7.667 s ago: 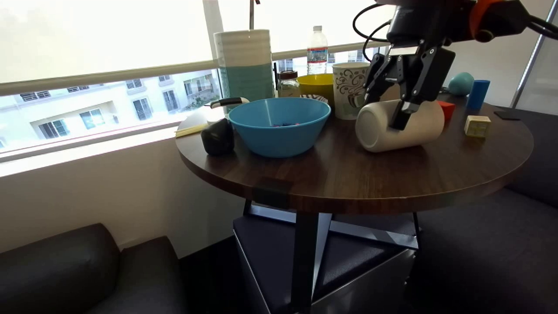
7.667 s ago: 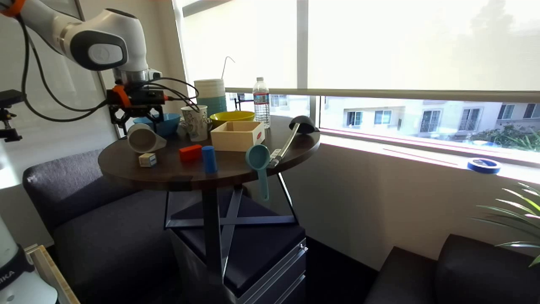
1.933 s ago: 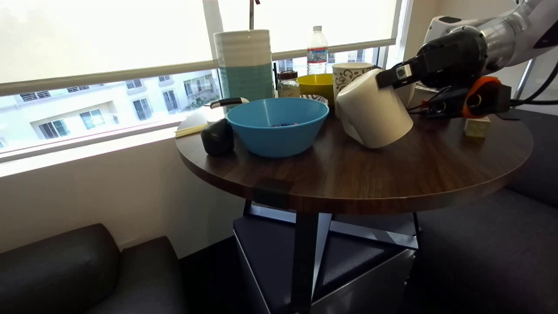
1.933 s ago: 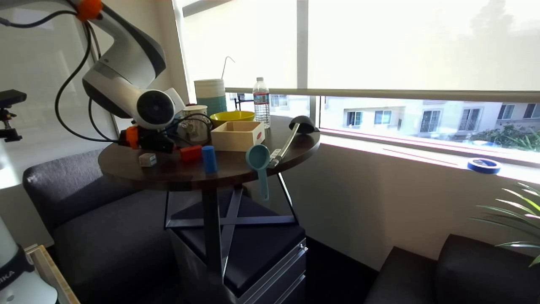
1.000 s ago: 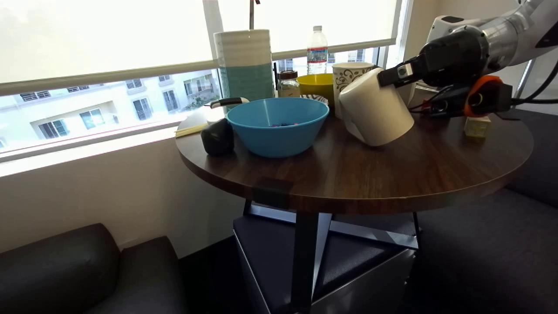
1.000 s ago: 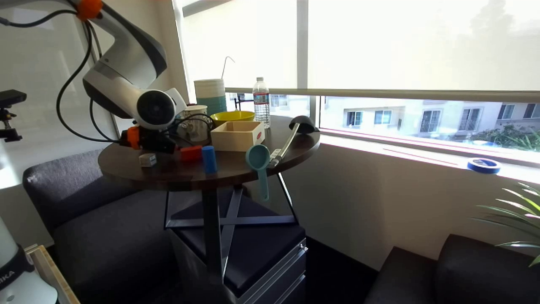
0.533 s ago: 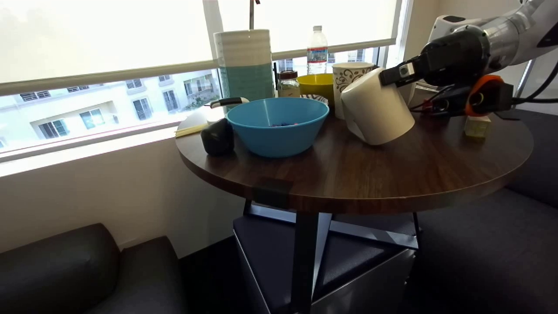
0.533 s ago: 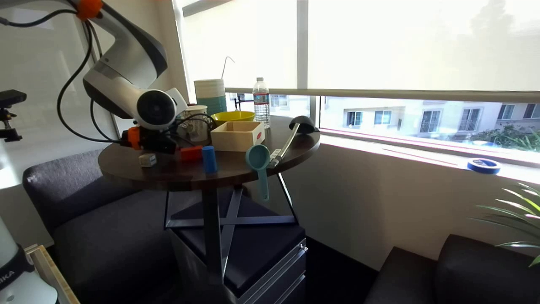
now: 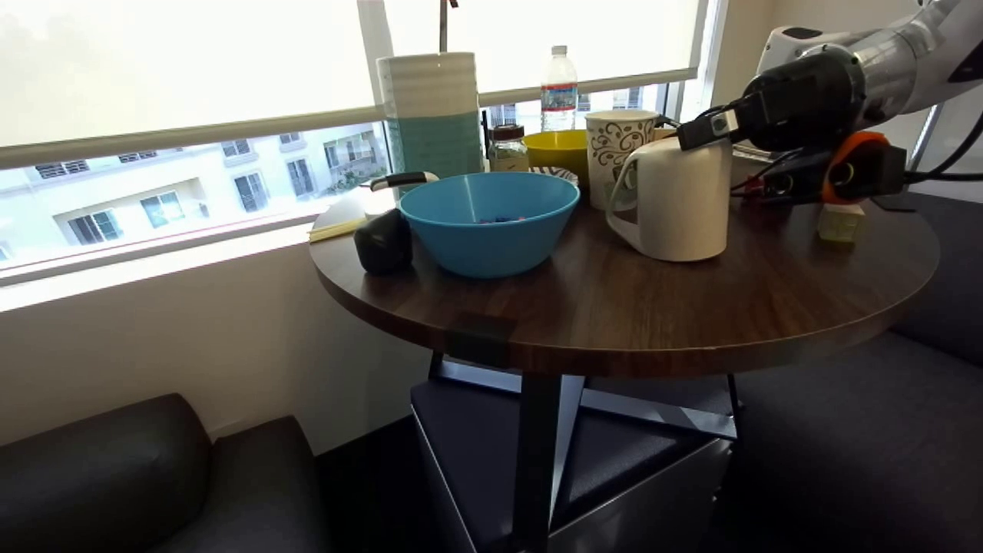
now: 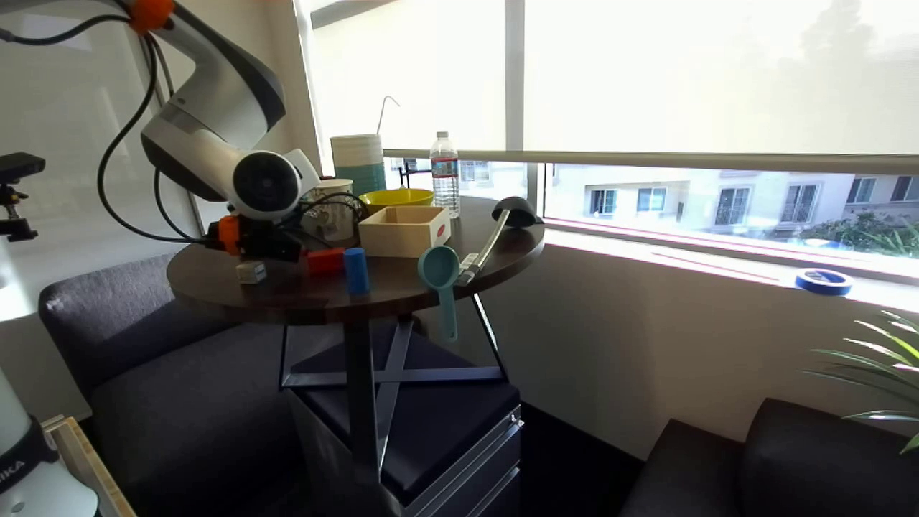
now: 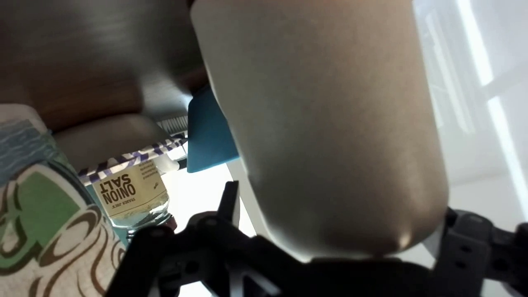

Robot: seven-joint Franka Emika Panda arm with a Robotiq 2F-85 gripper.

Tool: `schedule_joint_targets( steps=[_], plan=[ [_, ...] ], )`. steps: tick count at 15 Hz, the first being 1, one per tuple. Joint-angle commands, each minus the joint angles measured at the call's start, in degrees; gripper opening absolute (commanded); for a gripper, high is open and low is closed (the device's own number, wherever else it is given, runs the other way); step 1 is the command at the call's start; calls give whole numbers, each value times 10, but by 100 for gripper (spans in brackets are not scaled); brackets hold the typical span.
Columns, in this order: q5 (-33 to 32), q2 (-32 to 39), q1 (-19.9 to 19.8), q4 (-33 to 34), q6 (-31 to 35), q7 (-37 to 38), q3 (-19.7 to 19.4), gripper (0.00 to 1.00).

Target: Put the beige cup upside down

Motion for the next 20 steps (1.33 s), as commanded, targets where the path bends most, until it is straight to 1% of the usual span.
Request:
schedule_joint_targets(
  steps=[1,3,4,5,6,7,8,9,10,12,13,14,15,18,20],
  plan=[
    [-33,-38,-8,1,44,20,20,100],
    [-52,-73,-7,0,85,28,35,100],
    [-64,-110,-6,-18,106,35,44,100],
    [-78,-125,-5,-16,122,43,51,100],
    [-94,-128,-4,2,139,56,59,100],
    [-110,-151,-3,-1,155,67,66,100],
    [-123,-193,-2,-24,170,81,74,100],
    [-139,-207,-1,-21,182,97,79,100],
    [-157,-205,1,1,188,130,85,100],
    [-197,-242,1,0,195,208,96,100],
    [-215,-288,2,-28,200,245,103,100],
    [-244,-290,1,-13,200,286,108,100],
    [-263,-295,-39,0,184,328,146,100],
    [-340,-346,-84,-1,159,454,194,100],
    [-389,-374,-104,-2,128,529,210,100]
  ],
)
